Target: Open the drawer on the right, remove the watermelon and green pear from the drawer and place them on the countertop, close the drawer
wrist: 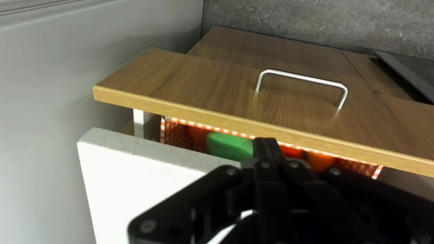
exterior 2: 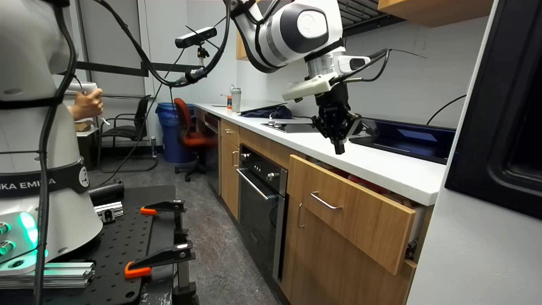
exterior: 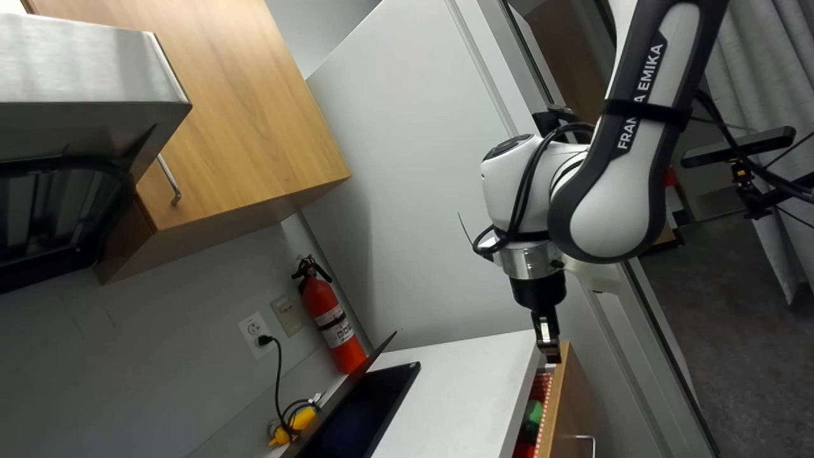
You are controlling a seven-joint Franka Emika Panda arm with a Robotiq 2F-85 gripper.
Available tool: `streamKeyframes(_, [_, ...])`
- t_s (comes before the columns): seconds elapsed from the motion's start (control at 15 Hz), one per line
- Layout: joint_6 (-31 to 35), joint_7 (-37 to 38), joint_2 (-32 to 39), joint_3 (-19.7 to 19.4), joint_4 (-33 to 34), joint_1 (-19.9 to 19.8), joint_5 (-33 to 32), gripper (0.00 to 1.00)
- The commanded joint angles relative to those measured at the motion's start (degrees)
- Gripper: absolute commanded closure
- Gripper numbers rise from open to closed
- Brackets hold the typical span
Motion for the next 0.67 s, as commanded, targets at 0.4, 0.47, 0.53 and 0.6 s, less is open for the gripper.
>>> streamKeyframes(0.4, [2.2, 2.9, 8.9, -3.0, 7.2, 1.1, -3.0, 1.0])
streamKeyframes(0.47, [2.3, 2.9, 9.5, -3.1, 7.7, 1.1, -2.9, 1.0])
streamKeyframes(0.53, [2.3, 3.0, 10.2, -3.3, 8.3, 1.3, -2.9, 1.0])
streamKeyframes(0.6, [2.4, 3.2, 10.8, -3.3, 8.8, 1.5, -2.9, 1.0])
